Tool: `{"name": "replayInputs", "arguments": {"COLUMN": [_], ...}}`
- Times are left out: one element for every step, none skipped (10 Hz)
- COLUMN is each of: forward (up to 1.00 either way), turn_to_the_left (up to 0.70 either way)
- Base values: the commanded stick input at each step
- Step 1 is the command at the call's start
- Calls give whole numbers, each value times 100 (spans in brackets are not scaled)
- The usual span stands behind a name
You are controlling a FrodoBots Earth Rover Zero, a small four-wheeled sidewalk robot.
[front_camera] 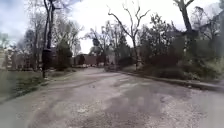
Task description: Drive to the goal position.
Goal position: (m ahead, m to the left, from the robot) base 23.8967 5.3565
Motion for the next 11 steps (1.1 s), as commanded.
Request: {"name": "replayInputs", "arguments": {"forward": [70,70,70,70,70,70,70,70,70,70,70], "turn_to_the_left": [0,0,7,27,27,27,27,25,0,0,0]}}
